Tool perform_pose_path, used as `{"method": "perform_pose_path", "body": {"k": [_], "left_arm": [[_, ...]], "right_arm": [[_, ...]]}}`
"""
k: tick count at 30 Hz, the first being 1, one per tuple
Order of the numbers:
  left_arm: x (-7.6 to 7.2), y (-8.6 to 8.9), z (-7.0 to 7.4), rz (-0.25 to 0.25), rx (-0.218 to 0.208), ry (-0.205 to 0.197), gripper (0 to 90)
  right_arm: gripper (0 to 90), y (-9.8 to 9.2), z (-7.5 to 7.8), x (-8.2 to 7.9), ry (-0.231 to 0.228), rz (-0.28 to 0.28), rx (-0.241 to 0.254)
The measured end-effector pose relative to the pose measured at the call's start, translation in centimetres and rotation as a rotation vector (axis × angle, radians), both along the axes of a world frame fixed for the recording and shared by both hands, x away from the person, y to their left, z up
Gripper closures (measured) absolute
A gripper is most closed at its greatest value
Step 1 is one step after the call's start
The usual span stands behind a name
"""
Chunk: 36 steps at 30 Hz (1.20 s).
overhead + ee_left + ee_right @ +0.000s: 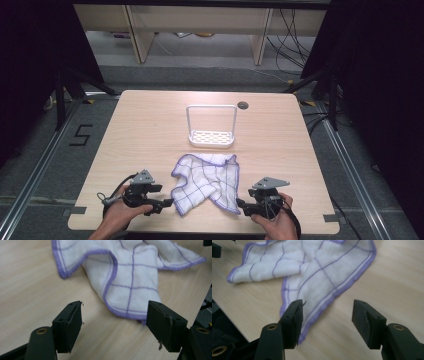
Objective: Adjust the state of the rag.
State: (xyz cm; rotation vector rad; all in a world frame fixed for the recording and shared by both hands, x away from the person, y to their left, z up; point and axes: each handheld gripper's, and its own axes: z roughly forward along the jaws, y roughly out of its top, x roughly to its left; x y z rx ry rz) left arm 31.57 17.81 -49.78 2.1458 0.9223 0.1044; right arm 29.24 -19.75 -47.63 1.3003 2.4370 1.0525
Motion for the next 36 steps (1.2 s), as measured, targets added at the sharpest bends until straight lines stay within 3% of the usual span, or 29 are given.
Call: {"method": "perform_pose_path", "body": {"k": [3, 5, 7, 10, 11, 12, 14, 16, 18, 19, 20, 23, 26, 29, 31, 33, 35, 36], "left_arm": [[-0.8, -0.8, -0.3, 0.006, -0.031, 0.016, 28.1], [-1.5, -1.4, -0.2, -0.017, 0.010, -0.013, 27.5], [-2.1, -2.2, -0.3, -0.029, -0.003, -0.013, 27.0], [-2.8, -3.3, -0.3, -0.054, 0.017, -0.065, 29.8], [-2.8, -3.6, -0.4, -0.068, 0.034, -0.067, 31.2], [-2.8, -3.8, -0.4, -0.081, 0.047, -0.077, 32.2], [-2.6, -4.4, -0.7, -0.090, 0.084, -0.117, 38.3], [-2.5, -4.8, -0.9, -0.113, 0.099, -0.120, 43.5], [-2.3, -5.2, -1.1, -0.141, 0.125, -0.151, 52.8], [-2.2, -5.3, -1.3, -0.140, 0.118, -0.148, 56.4], [-2.0, -5.2, -1.1, -0.166, 0.152, -0.177, 63.0], [-1.7, -5.0, -0.9, -0.178, 0.110, -0.167, 80.1], [-1.1, -3.9, -0.3, -0.168, 0.085, -0.171, 82.7], [-1.0, -2.7, 0.9, -0.156, 0.035, -0.199, 82.9], [-1.0, -1.7, 1.9, -0.144, -0.011, -0.198, 82.9], [-0.9, -0.5, 2.6, -0.141, -0.033, -0.193, 83.0], [-1.2, 0.0, 2.5, -0.151, -0.083, -0.159, 83.0], [-1.6, 0.0, 2.3, -0.167, -0.063, -0.144, 82.9]], "right_arm": [[42.4, 0.5, -0.2, -1.2, 0.003, 0.016, -0.017], [42.4, 0.7, -0.4, -1.7, 0.008, 0.023, -0.027], [42.5, 0.9, -0.6, -1.9, 0.017, 0.029, -0.037], [43.7, 1.3, -1.2, -1.9, 0.006, 0.052, -0.058], [44.8, 1.5, -1.2, -2.0, 0.025, 0.046, -0.058], [45.9, 1.7, -1.4, -2.0, 0.010, 0.052, -0.060], [47.9, 1.9, -1.5, -1.9, 0.012, 0.062, -0.074], [51.6, 2.0, -1.8, -1.6, 0.008, 0.073, -0.092], [59.9, 2.0, -1.9, -1.6, 0.017, 0.073, -0.093], [64.5, 2.0, -2.0, -1.5, 0.016, 0.084, -0.098], [71.2, 2.1, -2.0, -1.5, 0.030, 0.083, -0.093], [85.6, 1.9, -1.8, -1.4, -0.010, 0.104, -0.089], [87.2, 1.3, -0.8, -1.3, -0.041, 0.105, -0.086], [87.4, 0.3, 0.4, -1.3, -0.053, 0.085, -0.060], [87.4, -0.8, 1.1, -1.1, -0.086, 0.073, -0.055], [87.4, -1.7, 1.6, -1.2, -0.079, 0.051, -0.044], [87.5, -2.4, 1.9, -1.4, -0.067, 0.051, -0.002], [87.5, -2.4, 1.9, -1.8, -0.045, 0.043, 0.018]]}}
